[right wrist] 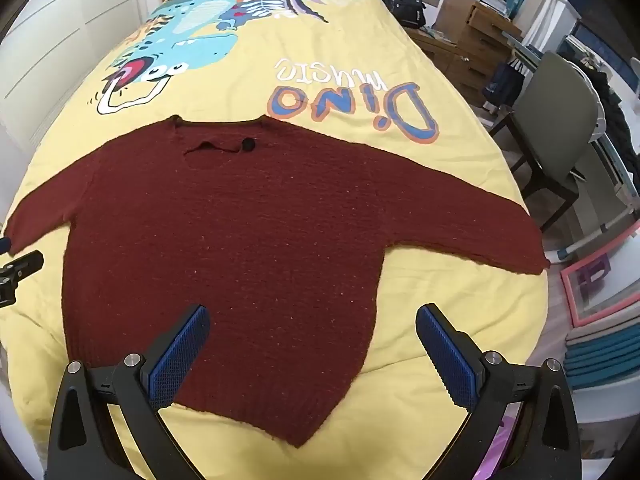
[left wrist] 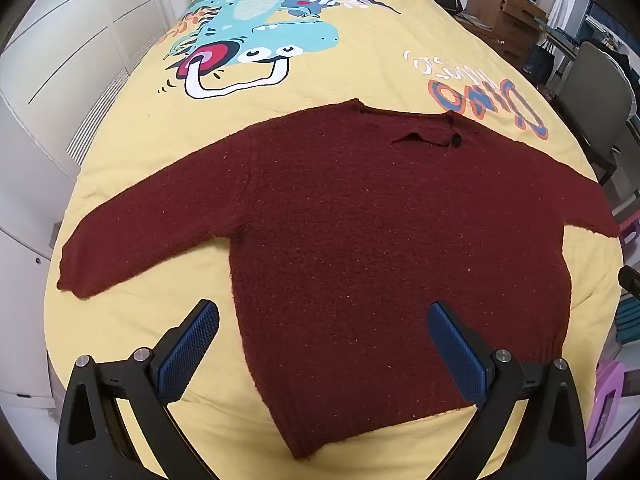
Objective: Fold small clothes
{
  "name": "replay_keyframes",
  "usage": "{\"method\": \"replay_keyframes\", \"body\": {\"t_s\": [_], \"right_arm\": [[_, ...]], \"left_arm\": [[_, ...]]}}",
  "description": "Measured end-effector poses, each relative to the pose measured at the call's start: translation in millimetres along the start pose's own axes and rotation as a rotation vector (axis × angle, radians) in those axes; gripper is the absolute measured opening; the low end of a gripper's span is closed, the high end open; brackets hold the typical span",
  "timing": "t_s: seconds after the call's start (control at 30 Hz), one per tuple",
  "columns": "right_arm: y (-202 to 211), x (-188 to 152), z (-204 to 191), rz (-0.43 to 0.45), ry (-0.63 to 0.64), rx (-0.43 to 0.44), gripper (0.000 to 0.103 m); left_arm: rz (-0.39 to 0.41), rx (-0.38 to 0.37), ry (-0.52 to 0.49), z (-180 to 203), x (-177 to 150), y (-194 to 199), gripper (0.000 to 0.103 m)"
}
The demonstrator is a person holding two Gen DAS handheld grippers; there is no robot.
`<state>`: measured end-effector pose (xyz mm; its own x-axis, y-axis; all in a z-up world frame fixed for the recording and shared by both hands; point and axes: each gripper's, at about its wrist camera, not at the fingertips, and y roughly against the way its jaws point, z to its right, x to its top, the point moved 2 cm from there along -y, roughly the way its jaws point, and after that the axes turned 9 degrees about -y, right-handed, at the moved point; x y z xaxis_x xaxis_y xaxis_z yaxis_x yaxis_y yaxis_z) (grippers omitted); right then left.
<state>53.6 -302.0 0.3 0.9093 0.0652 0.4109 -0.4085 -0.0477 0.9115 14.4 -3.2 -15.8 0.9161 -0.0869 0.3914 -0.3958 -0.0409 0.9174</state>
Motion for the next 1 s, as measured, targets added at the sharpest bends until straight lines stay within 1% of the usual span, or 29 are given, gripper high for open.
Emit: {"method": "replay_keyframes", "body": {"t_s": [0.13, 0.27, 0.6, 1.0], "right_arm": [[0.1, -1.2, 1.6, 0.002, -0.002, -0.009, 0.102], [0.4, -1.7, 1.2, 0.001, -0.004, -0.016, 0.102], [-2.6, -5.4, 1.4, -0.011, -0.001, -0.021, 0.102], [-5.7, -7.0, 2.6, -0.018, 0.005, -0.025, 0.102]], "left_arm": [[-0.007, 0.004, -0.004, -0.1, 1.0, -0.9, 0.102], [-0.014, -0.008, 0.008, -1.6, 1.7, -1.8, 0.102], [-0.009, 0.0, -0.026, 1.9, 5.2, -2.8, 0.102], [-0.022, -0.013, -0.03, 5.1, 3.2, -7.6, 0.102]]}}
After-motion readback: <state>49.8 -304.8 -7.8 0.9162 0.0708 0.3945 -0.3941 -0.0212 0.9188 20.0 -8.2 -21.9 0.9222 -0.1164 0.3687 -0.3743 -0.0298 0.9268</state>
